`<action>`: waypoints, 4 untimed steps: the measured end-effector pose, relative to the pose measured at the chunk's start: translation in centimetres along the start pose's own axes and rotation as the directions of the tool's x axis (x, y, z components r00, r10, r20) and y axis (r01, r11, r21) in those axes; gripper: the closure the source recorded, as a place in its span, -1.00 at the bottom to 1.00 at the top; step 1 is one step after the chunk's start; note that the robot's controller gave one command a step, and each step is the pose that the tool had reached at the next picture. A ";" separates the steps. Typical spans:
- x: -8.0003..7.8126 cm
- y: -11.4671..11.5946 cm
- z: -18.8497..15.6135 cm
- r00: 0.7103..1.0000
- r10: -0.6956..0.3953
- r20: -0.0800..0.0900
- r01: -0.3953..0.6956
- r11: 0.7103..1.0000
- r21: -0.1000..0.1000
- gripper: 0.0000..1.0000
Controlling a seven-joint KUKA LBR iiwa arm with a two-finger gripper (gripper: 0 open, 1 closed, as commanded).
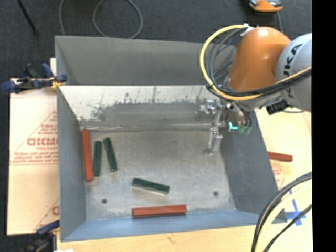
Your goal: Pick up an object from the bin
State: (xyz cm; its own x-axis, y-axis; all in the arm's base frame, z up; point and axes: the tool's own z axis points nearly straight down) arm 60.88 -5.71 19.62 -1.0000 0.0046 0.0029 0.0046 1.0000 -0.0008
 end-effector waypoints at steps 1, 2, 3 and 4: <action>0.8 6.5 7.5 1.000 -0.020 0.000 0.020 1.000 -0.004 -1.00; 4.6 14.3 12.8 0.999 -0.048 0.001 0.048 0.999 -0.003 -1.00; 9.7 19.7 12.2 0.999 -0.036 0.006 0.036 0.999 -0.002 -1.00; 3.2 10.6 12.5 0.995 -0.095 0.011 0.095 0.996 0.005 -1.00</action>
Offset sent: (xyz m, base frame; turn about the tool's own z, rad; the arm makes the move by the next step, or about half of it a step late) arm -0.0065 0.0614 -0.0705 -0.0138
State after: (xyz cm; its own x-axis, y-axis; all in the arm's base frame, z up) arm 57.67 4.93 7.11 -0.9959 -0.0901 -0.0077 -0.0900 0.9959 -0.0053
